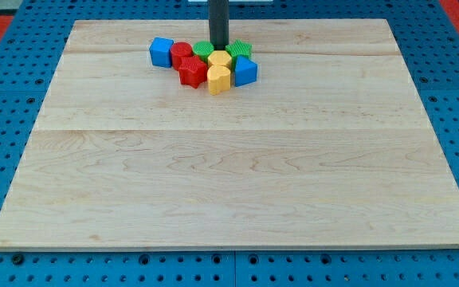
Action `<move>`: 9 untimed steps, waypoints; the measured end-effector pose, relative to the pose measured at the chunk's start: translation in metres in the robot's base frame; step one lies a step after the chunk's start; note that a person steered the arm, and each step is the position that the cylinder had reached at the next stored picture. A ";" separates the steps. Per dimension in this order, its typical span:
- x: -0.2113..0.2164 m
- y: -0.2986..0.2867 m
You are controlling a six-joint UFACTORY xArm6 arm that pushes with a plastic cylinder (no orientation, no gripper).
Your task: Separate the green star from the blue triangle
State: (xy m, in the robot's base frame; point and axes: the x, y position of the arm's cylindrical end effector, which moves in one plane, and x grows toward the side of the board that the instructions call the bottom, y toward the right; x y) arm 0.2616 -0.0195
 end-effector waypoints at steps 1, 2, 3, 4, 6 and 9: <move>0.002 0.000; 0.013 0.000; 0.029 0.000; 0.046 0.000; 0.071 0.042; 0.048 0.067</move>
State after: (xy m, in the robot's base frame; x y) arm 0.3101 0.0479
